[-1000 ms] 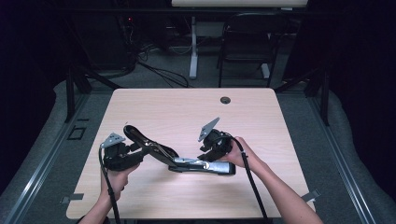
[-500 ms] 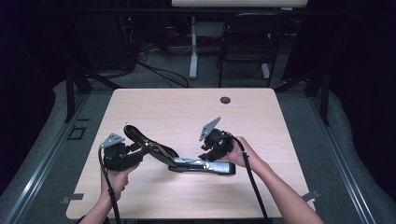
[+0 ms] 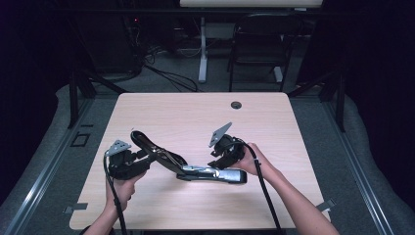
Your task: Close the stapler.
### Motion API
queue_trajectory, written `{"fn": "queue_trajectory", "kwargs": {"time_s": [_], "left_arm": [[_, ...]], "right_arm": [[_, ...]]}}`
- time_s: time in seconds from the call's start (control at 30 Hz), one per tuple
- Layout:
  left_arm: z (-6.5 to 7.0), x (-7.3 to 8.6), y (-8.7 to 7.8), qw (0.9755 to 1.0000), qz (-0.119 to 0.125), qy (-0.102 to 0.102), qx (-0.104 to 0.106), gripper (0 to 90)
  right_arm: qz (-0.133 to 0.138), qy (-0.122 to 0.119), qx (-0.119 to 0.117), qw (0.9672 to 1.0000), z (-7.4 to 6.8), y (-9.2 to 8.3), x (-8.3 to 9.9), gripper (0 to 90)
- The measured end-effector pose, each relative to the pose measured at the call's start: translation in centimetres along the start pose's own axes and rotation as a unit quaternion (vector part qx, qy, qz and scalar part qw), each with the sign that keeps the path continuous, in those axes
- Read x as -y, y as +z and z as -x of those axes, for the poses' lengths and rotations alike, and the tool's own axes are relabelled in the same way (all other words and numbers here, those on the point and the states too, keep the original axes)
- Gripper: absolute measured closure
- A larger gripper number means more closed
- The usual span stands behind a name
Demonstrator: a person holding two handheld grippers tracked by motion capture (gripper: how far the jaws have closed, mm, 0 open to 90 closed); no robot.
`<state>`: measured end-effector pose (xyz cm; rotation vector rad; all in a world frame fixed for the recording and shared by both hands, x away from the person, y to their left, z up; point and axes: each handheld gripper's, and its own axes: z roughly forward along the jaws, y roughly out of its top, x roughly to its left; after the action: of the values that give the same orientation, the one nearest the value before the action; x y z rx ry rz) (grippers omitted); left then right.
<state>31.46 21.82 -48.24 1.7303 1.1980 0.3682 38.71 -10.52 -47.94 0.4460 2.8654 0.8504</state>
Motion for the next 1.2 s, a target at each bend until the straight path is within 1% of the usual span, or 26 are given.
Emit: {"fn": "queue_trajectory", "kwargs": {"time_s": [0.03,0.07,0.1,0.2,0.23,0.27,0.3,0.33,0.37,0.43,0.47,0.5,0.57,0.6,0.63,0.7,0.73,0.87,0.9,0.97,1.03,1.1,1.13,1.2], "left_arm": [[0.1,0.0,0.0,1.0,0.001,0.002,0.0,55.2],[0.2,0.0,0.0,1.0,0.002,0.004,-0.003,55.3],[0.3,-0.1,0.0,1.0,0.003,0.008,-0.003,55.4],[0.8,-0.2,0.1,0.9998,0.004,0.019,-0.007,55.3],[0.9,-0.3,0.1,0.9997,0.002,0.021,-0.007,55.4],[1.0,-0.3,0.2,0.9997,0.008,0.022,-0.007,55.4],[1.1,-0.3,0.2,0.9997,0.007,0.022,-0.01,55.5],[1.2,-0.3,0.2,0.9997,0.009,0.02,-0.008,55.7],[1.3,-0.4,0.2,0.9997,0.009,0.018,-0.011,55.9],[1.5,-0.5,0.3,0.9998,0.008,0.016,-0.012,56.1],[1.6,-0.6,0.3,0.9997,0.005,0.018,-0.014,56.2],[1.7,-0.6,0.4,0.9997,0.011,0.017,-0.015,56.4],[2.0,-0.7,0.4,0.9996,0.012,0.019,-0.016,56.6],[2.1,-0.7,0.4,0.9996,0.011,0.021,-0.016,56.8],[2.3,-0.7,0.5,0.9995,0.016,0.022,-0.018,57.0],[2.6,-0.8,0.6,0.9993,0.017,0.028,-0.02,57.1],[2.8,-0.8,0.6,0.9992,0.02,0.029,-0.019,57.3],[3.5,-0.9,0.8,0.9988,0.021,0.037,-0.024,58.1],[3.8,-0.9,0.9,0.9986,0.025,0.038,-0.027,58.2],[4.2,-1.0,1.0,0.9984,0.025,0.039,-0.033,58.6],[4.4,-1.0,1.1,0.9982,0.027,0.042,-0.035,58.9],[4.6,-1.0,1.1,0.9982,0.026,0.042,-0.035,59.3],[4.8,-1.0,1.2,0.9981,0.03,0.039,-0.036,59.5],[4.8,-1.0,1.2,0.9981,0.032,0.042,-0.032,59.9]], "right_arm": [[0.005,0.005,0.0,1.0,-0.1,0.0,0.0,55.7],[0.002,0.001,0.001,1.0,0.0,0.0,-0.1,57.0],[0.008,0.006,0.0,1.0,-0.2,0.0,0.0,57.7],[0.007,0.005,0.007,0.9999,-0.3,-0.1,-0.2,62.0],[0.01,0.003,0.01,0.9999,-0.3,-0.2,-0.2,64.1],[0.011,0.003,0.013,0.9999,-0.4,-0.3,-0.3,66.8],[0.016,0.005,0.015,0.9997,-0.4,-0.4,-0.3,70.2],[0.017,0.003,0.016,0.9997,-0.4,-0.6,-0.4,73.1],[0.025,0.005,0.018,0.9995,-0.4,-0.7,-0.4,75.7],[0.035,-0.004,0.029,0.999,-0.5,-1.2,-0.6,80.0],[0.046,-0.002,0.029,0.9985,-0.6,-1.4,-0.7,81.1],[0.054,-0.001,0.034,0.998,-0.6,-1.6,-0.8,82.4],[0.071,0.007,0.037,0.9967,-0.7,-2.0,-1.0,84.9],[0.075,0.009,0.036,0.9965,-0.7,-2.3,-1.1,85.8],[0.079,0.012,0.036,0.9962,-0.7,-2.5,-1.2,86.6],[0.089,0.02,0.038,0.9951,-0.7,-2.8,-1.4,88.0],[0.094,0.023,0.034,0.9947,-0.6,-2.9,-1.5,88.4],[0.117,0.04,0.033,0.9918,-0.6,-3.4,-1.9,90.0],[0.117,0.04,0.033,0.9917,-0.6,-3.6,-2.1,90.0],[0.127,0.045,0.032,0.9903,-0.8,-3.8,-2.4,90.0],[0.133,0.046,0.029,0.9896,-0.9,-4.0,-2.8,90.0],[0.134,0.043,0.029,0.9896,-1.2,-4.1,-3.2,90.0],[0.136,0.043,0.03,0.9893,-1.3,-4.1,-3.4,90.0],[0.136,0.039,0.03,0.9894,-1.4,-4.1,-3.8,90.0]]}}
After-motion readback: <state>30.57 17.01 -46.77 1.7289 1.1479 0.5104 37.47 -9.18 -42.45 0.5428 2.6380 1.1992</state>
